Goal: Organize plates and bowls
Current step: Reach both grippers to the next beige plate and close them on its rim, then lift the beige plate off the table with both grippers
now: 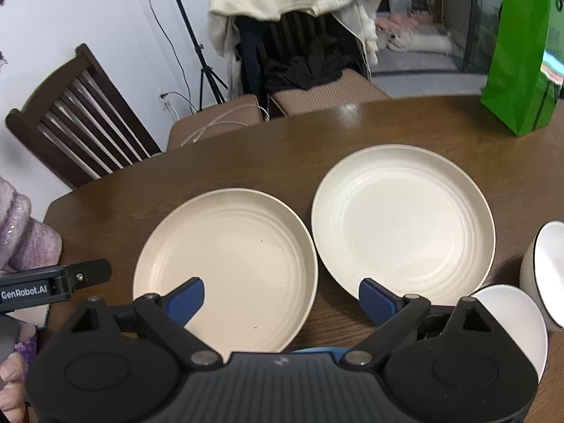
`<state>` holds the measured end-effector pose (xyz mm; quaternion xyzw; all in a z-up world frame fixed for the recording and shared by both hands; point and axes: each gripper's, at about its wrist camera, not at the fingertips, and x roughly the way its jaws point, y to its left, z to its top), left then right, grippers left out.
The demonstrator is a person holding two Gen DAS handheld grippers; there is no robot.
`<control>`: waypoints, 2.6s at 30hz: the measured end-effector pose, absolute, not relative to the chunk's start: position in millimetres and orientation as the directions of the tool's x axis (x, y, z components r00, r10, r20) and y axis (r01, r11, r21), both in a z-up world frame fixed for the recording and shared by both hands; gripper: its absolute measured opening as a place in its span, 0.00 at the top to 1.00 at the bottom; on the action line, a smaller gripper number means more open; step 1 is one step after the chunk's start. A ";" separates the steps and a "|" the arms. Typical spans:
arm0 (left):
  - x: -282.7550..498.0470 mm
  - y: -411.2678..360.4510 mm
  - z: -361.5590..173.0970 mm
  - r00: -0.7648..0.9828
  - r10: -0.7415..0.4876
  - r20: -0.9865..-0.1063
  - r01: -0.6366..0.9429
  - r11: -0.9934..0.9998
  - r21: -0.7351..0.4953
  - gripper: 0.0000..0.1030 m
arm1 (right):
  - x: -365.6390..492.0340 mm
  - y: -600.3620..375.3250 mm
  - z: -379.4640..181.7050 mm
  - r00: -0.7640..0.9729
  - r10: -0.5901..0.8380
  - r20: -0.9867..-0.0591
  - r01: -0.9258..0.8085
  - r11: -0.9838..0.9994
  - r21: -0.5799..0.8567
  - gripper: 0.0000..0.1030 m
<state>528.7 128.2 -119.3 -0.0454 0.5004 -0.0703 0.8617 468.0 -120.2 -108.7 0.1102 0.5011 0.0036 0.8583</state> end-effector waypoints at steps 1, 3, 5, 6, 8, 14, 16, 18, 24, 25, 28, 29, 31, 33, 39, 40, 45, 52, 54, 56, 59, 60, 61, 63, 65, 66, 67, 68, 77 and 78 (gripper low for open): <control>530.0 128.0 -122.4 0.485 -0.165 -0.859 0.072 0.986 -0.149 0.00 | 468.6 -121.6 -111.7 0.492 0.116 -0.863 0.111 0.975 0.194 0.12; 532.3 127.5 -126.6 0.479 -0.161 -0.863 0.064 0.987 -0.149 0.00 | 470.2 -123.6 -117.2 0.481 0.117 -0.869 0.119 0.973 0.196 0.20; 534.4 127.6 -131.4 0.475 -0.162 -0.865 0.056 0.987 -0.154 0.00 | 472.4 -125.2 -121.6 0.468 0.117 -0.876 0.126 0.972 0.197 0.26; 535.4 127.9 -133.8 0.472 -0.162 -0.867 0.051 0.986 -0.156 0.00 | 473.7 -125.4 -124.0 0.463 0.116 -0.879 0.129 0.972 0.197 0.28; 536.9 128.2 -138.1 0.466 -0.161 -0.870 0.043 0.986 -0.159 0.00 | 475.7 -126.3 -129.2 0.450 0.119 -0.885 0.137 0.970 0.200 0.33; 539.5 127.3 -146.5 0.460 -0.161 -0.873 0.021 0.985 -0.171 0.01 | 479.4 -130.7 -142.8 0.422 0.122 -0.898 0.174 0.962 0.213 0.52; 540.3 126.6 -148.9 0.458 -0.158 -0.875 0.012 0.985 -0.172 0.03 | 480.1 -131.9 -146.7 0.415 0.124 -0.901 0.184 0.959 0.216 0.56; 541.2 125.6 -151.9 0.454 -0.160 -0.877 0.004 0.984 -0.177 0.04 | 481.0 -133.7 -150.0 0.410 0.120 -0.904 0.193 0.958 0.214 0.57; 544.8 123.3 -161.6 0.441 -0.171 -0.881 -0.022 0.979 -0.201 0.20 | 484.2 -137.0 -161.1 0.390 0.139 -0.910 0.208 0.950 0.235 0.70; 545.5 123.1 -163.0 0.437 -0.173 -0.882 -0.023 0.979 -0.204 0.23 | 484.0 -136.8 -162.5 0.389 0.140 -0.911 0.209 0.949 0.235 0.70; 547.2 122.0 -167.5 0.428 -0.178 -0.886 -0.027 0.977 -0.209 0.30 | 485.1 -135.9 -167.7 0.383 0.140 -0.913 0.211 0.949 0.234 0.71; 548.4 121.3 -169.0 0.426 -0.181 -0.887 -0.028 0.977 -0.213 0.32 | 485.8 -135.6 -169.2 0.381 0.141 -0.914 0.213 0.948 0.235 0.72; 550.1 120.6 -171.7 0.421 -0.197 -0.886 -0.023 0.974 -0.227 0.39 | 487.5 -134.6 -172.8 0.376 0.146 -0.915 0.217 0.946 0.240 0.77; 551.1 119.9 -174.2 0.419 -0.201 -0.885 -0.019 0.973 -0.230 0.44 | 488.7 -134.8 -176.8 0.370 0.149 -0.917 0.223 0.944 0.244 0.78; 551.5 119.6 -178.0 0.422 -0.209 -0.882 -0.018 0.971 -0.238 0.76 | 489.4 -133.3 -182.3 0.379 0.172 -0.909 0.216 0.939 0.268 0.85; 550.4 119.9 -178.4 0.418 -0.219 -0.881 -0.015 0.969 -0.248 0.83 | 489.2 -133.1 -181.6 0.381 0.170 -0.909 0.212 0.941 0.265 0.87; 549.0 118.8 -180.0 0.419 -0.251 -0.872 -0.002 0.961 -0.278 0.86 | 486.3 -138.9 -182.8 0.402 0.191 -0.896 0.216 0.930 0.296 0.89; 545.0 117.6 -181.2 0.460 -0.238 -0.855 0.031 0.967 -0.253 0.86 | 480.7 -137.7 -181.8 0.441 0.187 -0.878 0.193 0.935 0.297 0.90; 544.7 118.5 -180.9 0.467 -0.237 -0.852 0.039 0.968 -0.247 0.86 | 479.0 -137.8 -181.5 0.457 0.186 -0.870 0.188 0.936 0.298 0.90; 543.7 121.5 -180.2 0.474 -0.233 -0.849 0.043 0.969 -0.242 0.86 | 476.6 -137.2 -179.9 0.474 0.185 -0.861 0.174 0.939 0.298 0.90; 543.1 122.6 -178.8 0.486 -0.223 -0.845 0.046 0.972 -0.230 0.86 | 475.1 -133.7 -177.5 0.485 0.186 -0.854 0.148 0.946 0.290 0.90; 541.6 122.6 -177.8 0.490 -0.220 -0.843 0.049 0.973 -0.225 0.86 | 474.8 -132.5 -176.8 0.489 0.185 -0.853 0.140 0.948 0.286 0.90; 541.0 122.8 -177.2 0.494 -0.217 -0.842 0.051 0.974 -0.222 0.86 | 474.4 -131.4 -176.1 0.492 0.184 -0.851 0.134 0.950 0.283 0.90; 540.1 124.6 -175.7 0.500 -0.218 -0.838 0.055 0.974 -0.220 0.86 | 473.5 -131.2 -174.7 0.499 0.184 -0.847 0.127 0.951 0.281 0.90; 539.5 125.4 -174.2 0.505 -0.218 -0.835 0.058 0.974 -0.220 0.86 | 471.5 -131.8 -173.3 0.505 0.182 -0.843 0.120 0.953 0.278 0.90; 539.1 125.6 -173.1 0.509 -0.218 -0.833 0.060 0.974 -0.218 0.86 | 470.9 -131.9 -172.6 0.508 0.182 -0.842 0.117 0.954 0.277 0.90; 538.4 126.4 -172.1 0.511 -0.218 -0.831 0.061 0.974 -0.217 0.86 | 471.5 -130.1 -172.4 0.511 0.181 -0.840 0.114 0.955 0.275 0.90; 537.0 126.8 -171.0 0.514 -0.217 -0.830 0.063 0.974 -0.216 0.86 | 469.1 -132.1 -171.6 0.515 0.182 -0.838 0.110 0.955 0.275 0.90; 526.9 128.9 -155.5 0.539 -0.215 -0.814 0.070 0.975 -0.211 0.86 | 465.5 -132.7 -162.5 0.536 0.190 -0.822 0.097 0.954 0.284 0.90; 525.0 129.7 -152.5 0.542 -0.216 -0.812 0.071 0.975 -0.211 0.86 | 464.7 -132.8 -160.6 0.539 0.191 -0.820 0.096 0.954 0.285 0.90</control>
